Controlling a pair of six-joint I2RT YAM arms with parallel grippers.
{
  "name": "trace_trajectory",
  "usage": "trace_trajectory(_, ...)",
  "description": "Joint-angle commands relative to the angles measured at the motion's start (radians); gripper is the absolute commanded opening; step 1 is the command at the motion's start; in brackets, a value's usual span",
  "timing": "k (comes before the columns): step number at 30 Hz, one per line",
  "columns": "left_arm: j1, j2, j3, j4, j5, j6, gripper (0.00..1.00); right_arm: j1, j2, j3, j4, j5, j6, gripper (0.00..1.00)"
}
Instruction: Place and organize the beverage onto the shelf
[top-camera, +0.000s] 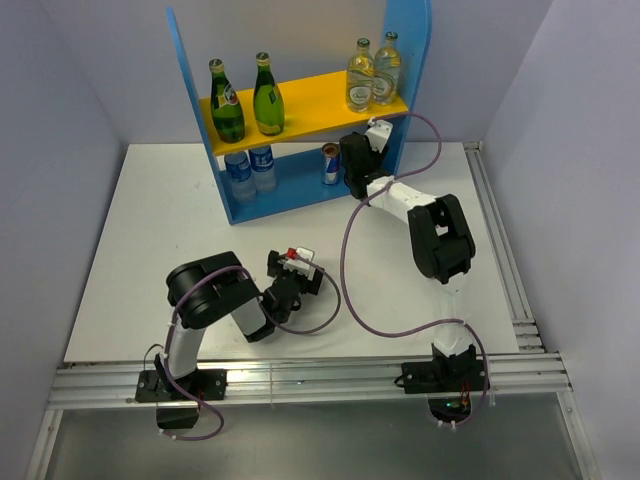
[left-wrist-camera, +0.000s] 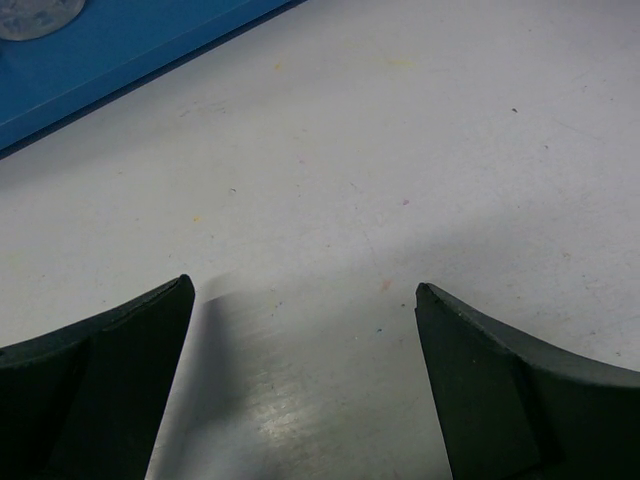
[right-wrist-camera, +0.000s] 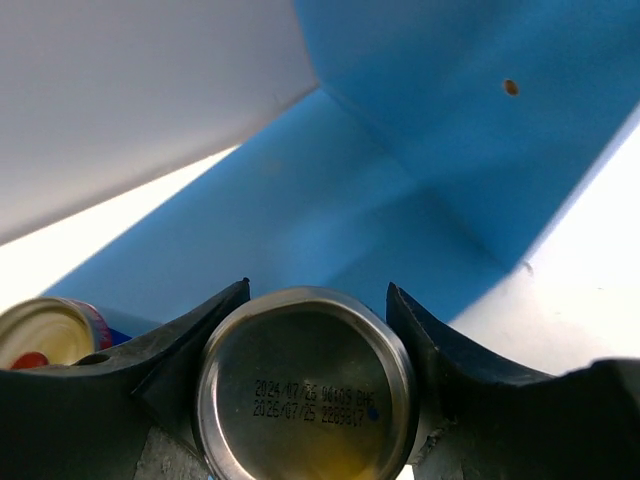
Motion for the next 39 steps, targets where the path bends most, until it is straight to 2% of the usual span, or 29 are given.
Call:
trace_trajectory(1,-0.007,0.028,0.021,0.537,0.014,-0.017,0.99,-0.077,0.044,0.105,0.041,-0.076,-0.006,0.0)
trace_trajectory(8,-0.007,0.056,0.036,0.537,0.011,-0.019,0.99,-0.079,0.074,0.163,-0.008,-0.093,0.048,0.0)
trace_trajectory(9,-0.007,0.054,0.036,0.537,0.012,-0.017,0.99,-0.079,0.08,0.172,-0.02,-0.094,0.05,0.11)
trace_trajectory(11,-0.007,0.053,0.035,0.537,0.012,-0.017,0.99,-0.077,0.083,0.175,-0.048,-0.088,0.05,0.4)
trace_trajectory(12,-0.007,0.051,0.035,0.537,0.011,-0.02,0.99,-0.079,0.074,0.169,-0.045,-0.088,0.048,0.64)
trace_trajectory(15,-0.007,0.056,0.038,0.537,0.012,-0.019,0.99,-0.079,0.054,0.136,-0.028,-0.082,0.048,0.8)
trace_trajectory(23,-0.007,0.057,0.04,0.537,0.015,-0.017,0.99,-0.079,0.057,0.142,-0.04,-0.085,0.044,0.86)
trace_trajectory(28,-0.007,0.063,0.043,0.537,0.016,-0.021,0.99,-0.079,0.032,0.097,0.015,-0.093,0.037,0.88)
trace_trajectory(29,-0.007,0.063,0.043,0.537,0.016,-0.021,0.99,-0.079,0.009,0.049,0.041,-0.094,0.03,1.0)
trace_trajectory(33,-0.007,0.063,0.043,0.537,0.016,-0.021,0.99,-0.077,-0.04,-0.052,0.161,-0.126,0.007,1.0)
trace_trajectory(39,-0.007,0.074,0.049,0.537,0.016,-0.027,0.99,-0.079,-0.077,-0.114,0.216,-0.157,-0.019,1.0)
